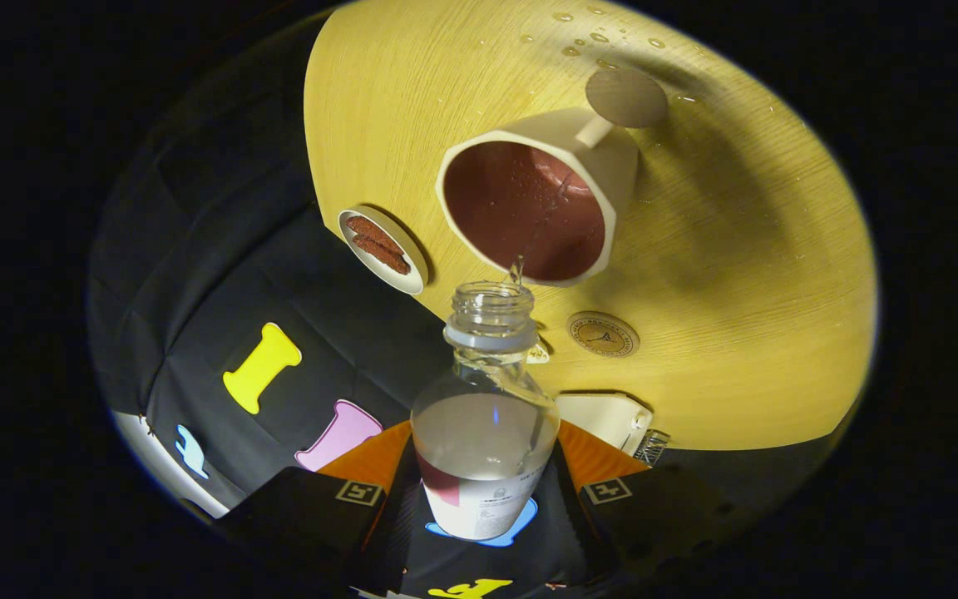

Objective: Take the bottle from table, then pour the juice into the cup, finally place the bottle on the coaster

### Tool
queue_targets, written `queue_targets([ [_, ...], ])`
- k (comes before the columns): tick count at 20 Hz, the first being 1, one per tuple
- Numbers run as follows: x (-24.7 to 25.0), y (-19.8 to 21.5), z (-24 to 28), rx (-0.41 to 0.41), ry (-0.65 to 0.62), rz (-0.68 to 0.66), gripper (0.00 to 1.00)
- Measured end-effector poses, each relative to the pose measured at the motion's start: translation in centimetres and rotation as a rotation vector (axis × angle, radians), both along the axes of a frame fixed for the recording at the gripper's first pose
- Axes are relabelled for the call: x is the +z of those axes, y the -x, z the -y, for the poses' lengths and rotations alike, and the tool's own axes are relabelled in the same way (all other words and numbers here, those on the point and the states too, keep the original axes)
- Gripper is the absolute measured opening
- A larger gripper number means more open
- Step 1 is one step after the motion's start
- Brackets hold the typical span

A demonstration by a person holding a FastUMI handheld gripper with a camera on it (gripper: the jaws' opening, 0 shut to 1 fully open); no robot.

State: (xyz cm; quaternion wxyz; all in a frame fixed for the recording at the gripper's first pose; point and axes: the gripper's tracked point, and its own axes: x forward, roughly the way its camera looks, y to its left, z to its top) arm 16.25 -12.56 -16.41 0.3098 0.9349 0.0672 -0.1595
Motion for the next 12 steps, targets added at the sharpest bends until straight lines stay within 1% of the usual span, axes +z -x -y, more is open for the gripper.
queue_targets([
  [12, 0.4, -0.2, 1.1, -0.035, -0.061, -0.007, 0.72],
])
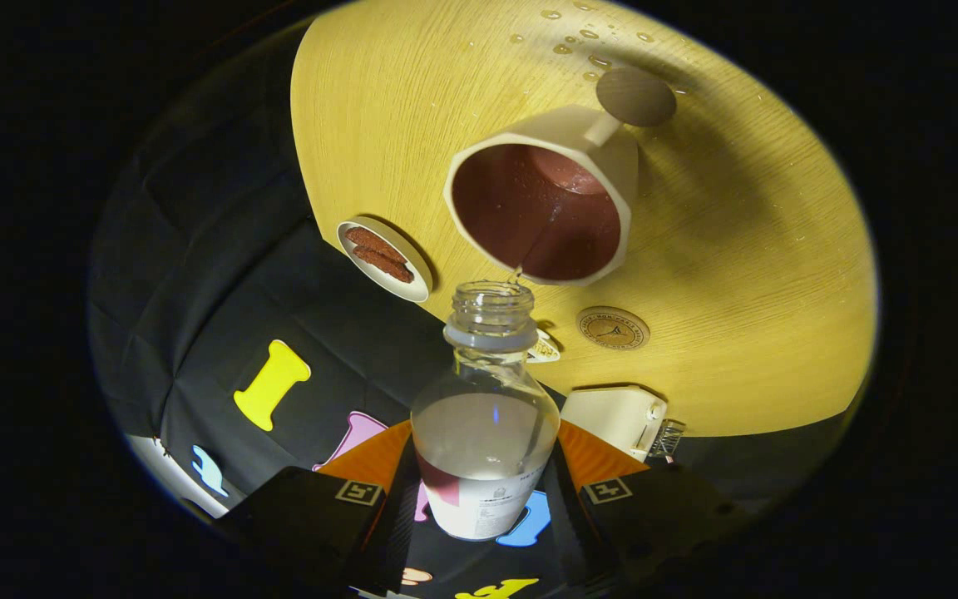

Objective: Take the bottle from table, then pour the juice into the cup, finally place the bottle on the coaster

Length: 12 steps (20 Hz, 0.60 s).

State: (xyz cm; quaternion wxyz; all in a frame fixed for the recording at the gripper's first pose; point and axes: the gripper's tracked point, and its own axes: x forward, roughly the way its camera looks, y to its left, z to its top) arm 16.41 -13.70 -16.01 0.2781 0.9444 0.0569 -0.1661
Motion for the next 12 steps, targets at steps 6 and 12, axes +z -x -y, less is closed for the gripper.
queue_targets([
  [6, -0.15, 0.01, 0.17, -0.007, -0.006, -0.004, 0.72],
  [12, -0.1, 0.04, 0.05, 0.003, -0.021, -0.013, 0.72],
])
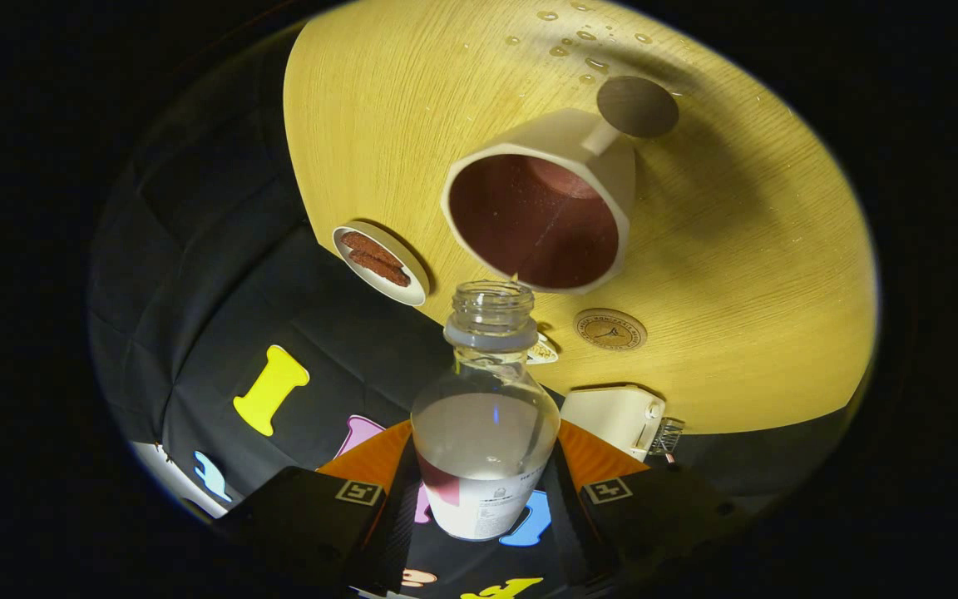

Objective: Take the bottle from table, then pour the juice into the cup, finally place the bottle on the coaster

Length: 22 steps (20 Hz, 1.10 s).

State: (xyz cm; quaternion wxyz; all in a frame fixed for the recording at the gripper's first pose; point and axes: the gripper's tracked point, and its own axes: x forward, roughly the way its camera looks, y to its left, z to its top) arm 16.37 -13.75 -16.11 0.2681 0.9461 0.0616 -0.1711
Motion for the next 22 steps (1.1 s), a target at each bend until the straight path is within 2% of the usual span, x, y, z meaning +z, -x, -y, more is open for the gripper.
queue_targets([
  [14, -0.8, 0.2, -1.1, 0.019, 0.047, -0.008, 0.72],
  [16, -0.9, 0.3, -1.3, 0.028, 0.089, -0.007, 0.72],
  [19, -2.0, 1.1, -2.8, 0.111, 0.177, -0.044, 0.72],
  [22, -2.1, 1.3, -3.3, 0.171, 0.369, -0.039, 0.72],
])
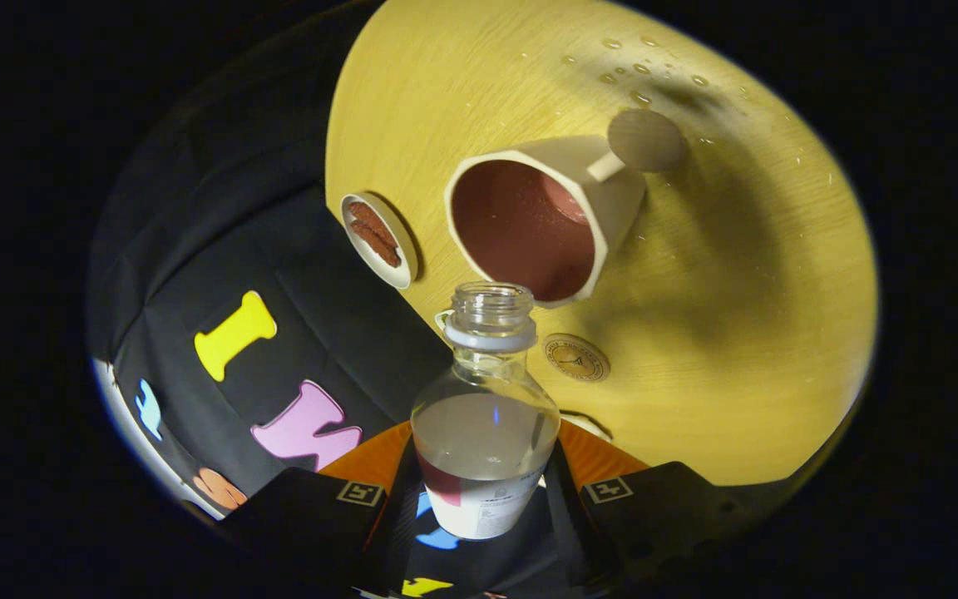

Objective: Take the bottle from table, then pour the juice into the cup, finally place the bottle on the coaster

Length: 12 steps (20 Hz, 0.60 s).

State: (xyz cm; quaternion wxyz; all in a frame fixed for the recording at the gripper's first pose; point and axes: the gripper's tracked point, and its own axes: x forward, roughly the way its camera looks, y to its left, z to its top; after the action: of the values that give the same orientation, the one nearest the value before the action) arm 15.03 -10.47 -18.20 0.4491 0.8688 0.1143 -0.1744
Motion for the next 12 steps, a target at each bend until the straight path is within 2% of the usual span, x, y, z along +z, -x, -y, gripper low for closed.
queue_targets([
  [3, -1.5, 0.8, -1.2, 0.135, 0.238, -0.034, 0.72],
  [7, -2.0, 1.1, -1.3, 0.271, 0.557, -0.012, 0.72],
  [10, -3.8, 2.8, -2.4, 0.428, 0.777, -0.062, 0.72],
  [12, -4.2, 3.7, -3.0, 0.491, 0.905, -0.064, 0.72],
])
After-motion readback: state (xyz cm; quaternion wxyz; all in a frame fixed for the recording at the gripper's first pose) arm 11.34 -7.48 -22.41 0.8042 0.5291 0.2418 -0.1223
